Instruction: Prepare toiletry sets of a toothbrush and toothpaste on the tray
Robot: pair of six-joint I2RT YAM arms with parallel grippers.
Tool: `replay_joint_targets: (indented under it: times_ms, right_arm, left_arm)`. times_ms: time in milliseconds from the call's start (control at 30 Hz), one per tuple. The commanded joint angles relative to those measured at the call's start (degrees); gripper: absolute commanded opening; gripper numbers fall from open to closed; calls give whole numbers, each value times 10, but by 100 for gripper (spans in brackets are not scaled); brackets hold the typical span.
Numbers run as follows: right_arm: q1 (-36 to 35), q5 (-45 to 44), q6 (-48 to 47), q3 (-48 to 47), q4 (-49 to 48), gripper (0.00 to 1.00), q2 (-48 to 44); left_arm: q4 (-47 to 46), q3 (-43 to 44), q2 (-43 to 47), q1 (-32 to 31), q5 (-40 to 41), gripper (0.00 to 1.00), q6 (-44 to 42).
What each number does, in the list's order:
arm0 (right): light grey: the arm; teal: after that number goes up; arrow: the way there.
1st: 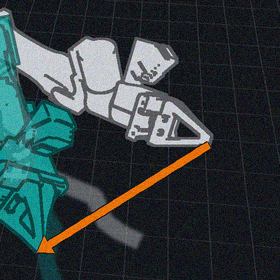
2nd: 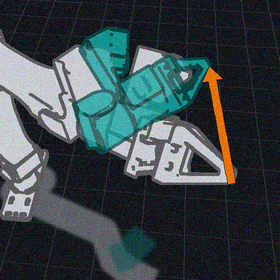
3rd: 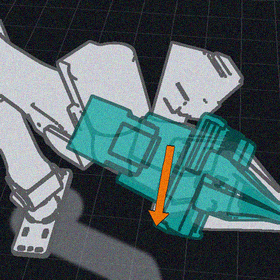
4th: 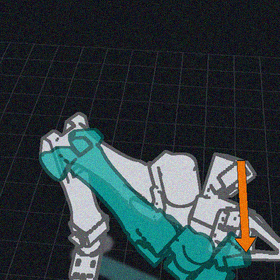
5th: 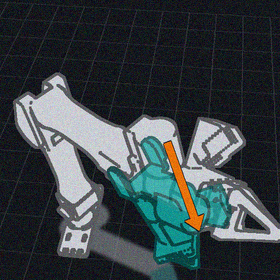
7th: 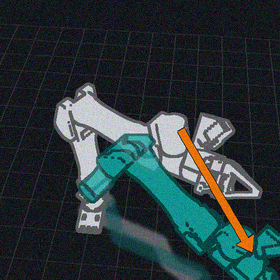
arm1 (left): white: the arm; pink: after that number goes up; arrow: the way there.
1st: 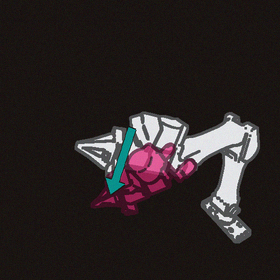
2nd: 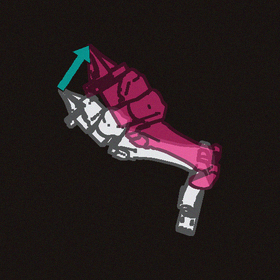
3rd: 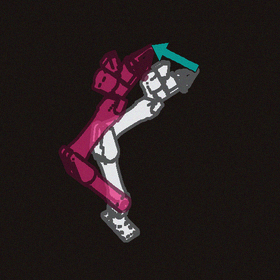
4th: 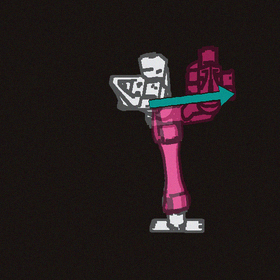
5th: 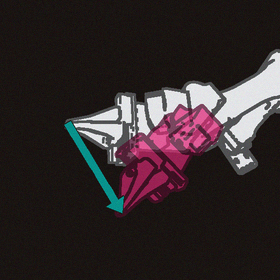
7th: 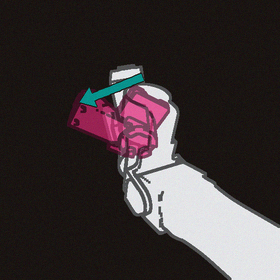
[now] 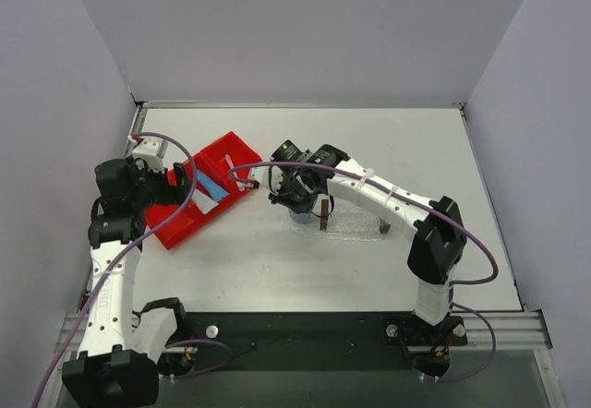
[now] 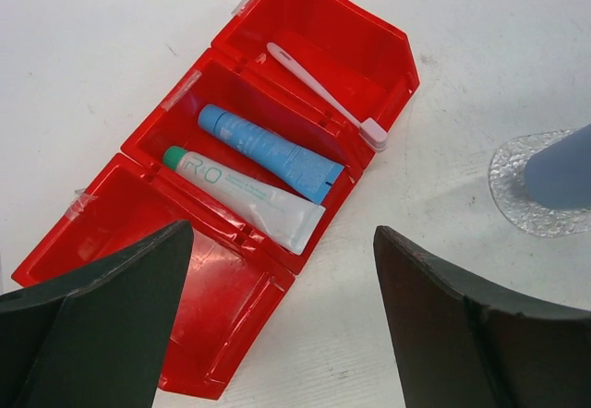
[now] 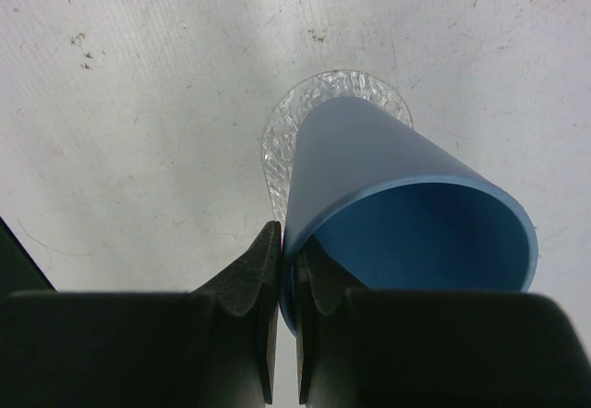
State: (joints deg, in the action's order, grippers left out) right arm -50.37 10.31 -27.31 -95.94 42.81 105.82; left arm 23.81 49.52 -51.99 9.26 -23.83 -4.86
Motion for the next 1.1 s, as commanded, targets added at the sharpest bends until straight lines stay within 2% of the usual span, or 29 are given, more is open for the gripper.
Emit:
replay_joint_targets:
  times_ms: [0, 1067]
  right_arm:
    - [-5, 9, -9, -1, 25, 0, 14]
    - [-4, -2, -14, 18, 25, 0, 30]
  left_arm:
    - [-13, 2, 2, 14, -11, 90, 7]
    - [-9, 1, 5, 38, -46, 90, 9]
